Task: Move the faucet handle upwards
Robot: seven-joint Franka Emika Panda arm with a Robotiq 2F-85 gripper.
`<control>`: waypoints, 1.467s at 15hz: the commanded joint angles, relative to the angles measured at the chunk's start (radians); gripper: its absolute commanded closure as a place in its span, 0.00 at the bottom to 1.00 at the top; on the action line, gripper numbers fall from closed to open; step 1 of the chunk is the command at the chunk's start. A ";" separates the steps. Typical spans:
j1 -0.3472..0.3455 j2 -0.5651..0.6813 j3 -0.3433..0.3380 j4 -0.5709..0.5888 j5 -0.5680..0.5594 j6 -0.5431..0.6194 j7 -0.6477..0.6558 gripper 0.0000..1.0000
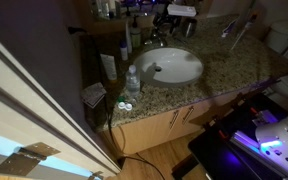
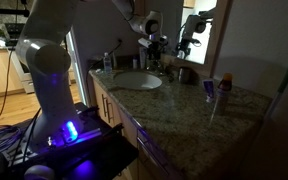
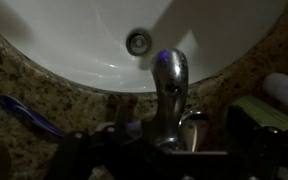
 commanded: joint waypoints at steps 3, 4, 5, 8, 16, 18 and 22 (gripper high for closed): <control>0.027 0.027 -0.022 0.027 -0.027 0.014 0.035 0.00; 0.022 0.028 -0.017 0.031 -0.020 0.009 0.023 0.25; 0.014 0.028 -0.006 0.033 -0.003 -0.002 0.007 0.26; 0.017 0.028 -0.009 0.034 -0.008 -0.006 0.003 0.47; 0.035 0.027 -0.023 0.035 -0.037 0.015 0.018 0.93; 0.039 0.026 -0.029 0.034 -0.047 0.013 0.028 0.93; 0.017 -0.147 -0.039 -0.061 -0.037 0.017 0.018 0.93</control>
